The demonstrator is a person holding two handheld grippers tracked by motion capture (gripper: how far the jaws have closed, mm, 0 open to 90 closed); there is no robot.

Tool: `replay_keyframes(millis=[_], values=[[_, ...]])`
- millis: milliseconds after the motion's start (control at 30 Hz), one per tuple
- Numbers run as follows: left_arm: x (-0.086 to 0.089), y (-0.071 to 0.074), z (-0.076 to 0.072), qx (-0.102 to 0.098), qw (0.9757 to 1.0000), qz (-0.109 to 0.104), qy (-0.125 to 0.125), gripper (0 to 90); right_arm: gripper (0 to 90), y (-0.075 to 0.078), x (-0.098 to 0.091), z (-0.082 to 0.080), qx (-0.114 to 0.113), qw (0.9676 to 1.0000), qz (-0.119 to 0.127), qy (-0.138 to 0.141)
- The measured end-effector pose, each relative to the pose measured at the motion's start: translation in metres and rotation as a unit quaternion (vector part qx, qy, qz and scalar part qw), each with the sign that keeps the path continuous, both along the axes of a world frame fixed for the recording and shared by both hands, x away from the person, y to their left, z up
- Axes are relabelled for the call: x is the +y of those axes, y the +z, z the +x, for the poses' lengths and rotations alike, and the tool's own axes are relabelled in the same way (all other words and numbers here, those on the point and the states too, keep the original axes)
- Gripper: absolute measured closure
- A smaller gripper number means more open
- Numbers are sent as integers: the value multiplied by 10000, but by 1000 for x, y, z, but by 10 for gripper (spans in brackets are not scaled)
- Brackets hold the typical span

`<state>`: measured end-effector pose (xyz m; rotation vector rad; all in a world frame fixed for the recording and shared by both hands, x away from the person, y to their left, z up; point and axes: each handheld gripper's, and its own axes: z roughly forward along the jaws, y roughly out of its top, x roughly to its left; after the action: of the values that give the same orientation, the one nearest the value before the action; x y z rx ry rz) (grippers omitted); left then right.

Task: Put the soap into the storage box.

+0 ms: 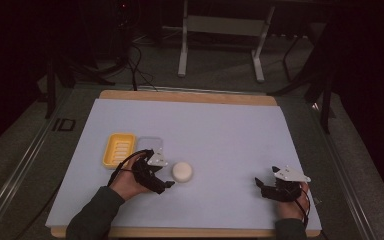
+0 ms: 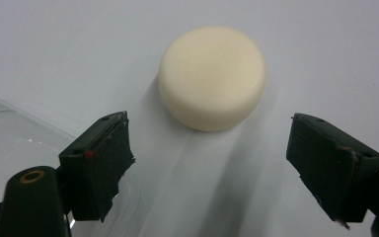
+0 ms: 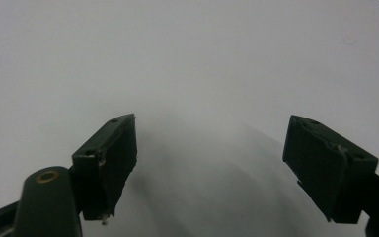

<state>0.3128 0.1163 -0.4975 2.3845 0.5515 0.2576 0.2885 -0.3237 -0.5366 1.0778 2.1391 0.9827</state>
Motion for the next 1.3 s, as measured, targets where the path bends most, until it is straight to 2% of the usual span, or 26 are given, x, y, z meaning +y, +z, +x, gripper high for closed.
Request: replay_keyframes(millis=[267, 667, 900, 1300], values=[[-5, 2, 3, 86, 9999, 86, -119, 151, 207, 0, 0, 0, 5, 10000, -5, 2], [-17, 5, 9, 180, 9989, 363, -253, 140, 207, 0, 0, 0, 6, 10000, -23, 21], [-24, 4, 15, 291, 9976, 551, -306, 127, 207, 0, 1, 0, 6, 10000, -34, 29], [-30, 2, 23, 418, 9959, 722, -345, 110, 207, 0, 1, 0, 9, 10000, -44, 32]])
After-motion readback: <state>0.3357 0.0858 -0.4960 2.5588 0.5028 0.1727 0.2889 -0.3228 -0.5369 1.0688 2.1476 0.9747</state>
